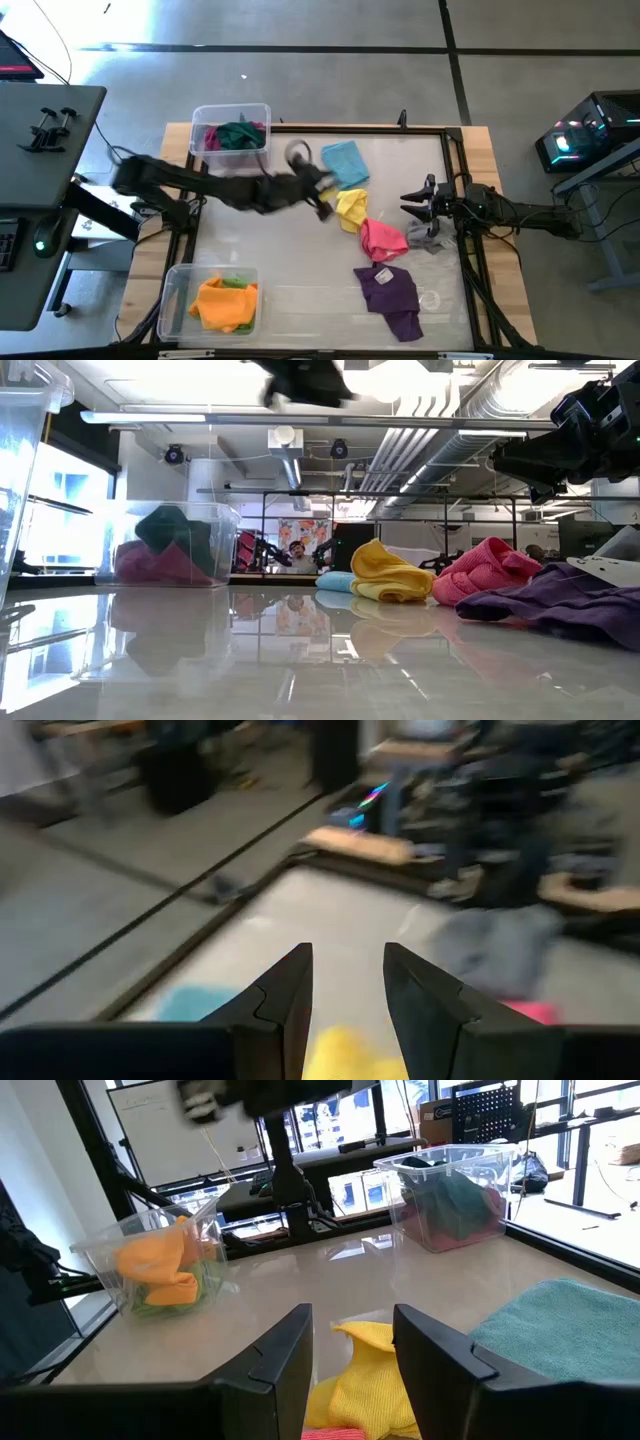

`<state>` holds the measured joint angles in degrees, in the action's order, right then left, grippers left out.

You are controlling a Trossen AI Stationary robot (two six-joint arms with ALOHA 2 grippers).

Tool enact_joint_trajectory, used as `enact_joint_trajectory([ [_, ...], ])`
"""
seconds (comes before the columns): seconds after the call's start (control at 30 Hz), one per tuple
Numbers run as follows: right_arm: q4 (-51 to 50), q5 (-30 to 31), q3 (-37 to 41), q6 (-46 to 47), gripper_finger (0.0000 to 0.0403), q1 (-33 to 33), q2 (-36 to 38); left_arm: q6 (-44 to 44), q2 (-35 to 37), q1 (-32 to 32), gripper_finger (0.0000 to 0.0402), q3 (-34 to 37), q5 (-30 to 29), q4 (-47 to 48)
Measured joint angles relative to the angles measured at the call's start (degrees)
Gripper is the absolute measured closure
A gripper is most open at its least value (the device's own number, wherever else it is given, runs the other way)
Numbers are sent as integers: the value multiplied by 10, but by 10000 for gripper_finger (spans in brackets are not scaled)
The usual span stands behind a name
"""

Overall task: Sort towels by color in basket
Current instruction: Put the blue towel into the bottom transparent bin

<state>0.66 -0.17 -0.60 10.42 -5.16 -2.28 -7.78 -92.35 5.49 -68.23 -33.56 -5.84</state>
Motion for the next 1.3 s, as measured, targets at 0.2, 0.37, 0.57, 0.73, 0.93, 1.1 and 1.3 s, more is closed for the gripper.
enact_joint_trajectory([
  [0.2,2,0,0,-4,265,0,0,37,-156,29,291,0,5,-216],
  [0.37,2,0,0,3,265,0,0,-49,-215,-18,291,1,2,-200],
  [0.57,3,0,0,42,265,0,0,-112,-240,-106,291,1,88,-167],
  [0.73,2,0,0,46,265,0,0,-135,-243,-169,291,0,128,-138],
  [0.93,1,0,0,46,265,0,0,-38,-249,-220,291,-1,214,-137],
  [1.1,1,0,0,46,265,0,0,4,-262,-224,291,-1,215,-125],
  [1.3,0,0,0,46,265,0,-1,18,-299,-209,291,0,215,-137],
])
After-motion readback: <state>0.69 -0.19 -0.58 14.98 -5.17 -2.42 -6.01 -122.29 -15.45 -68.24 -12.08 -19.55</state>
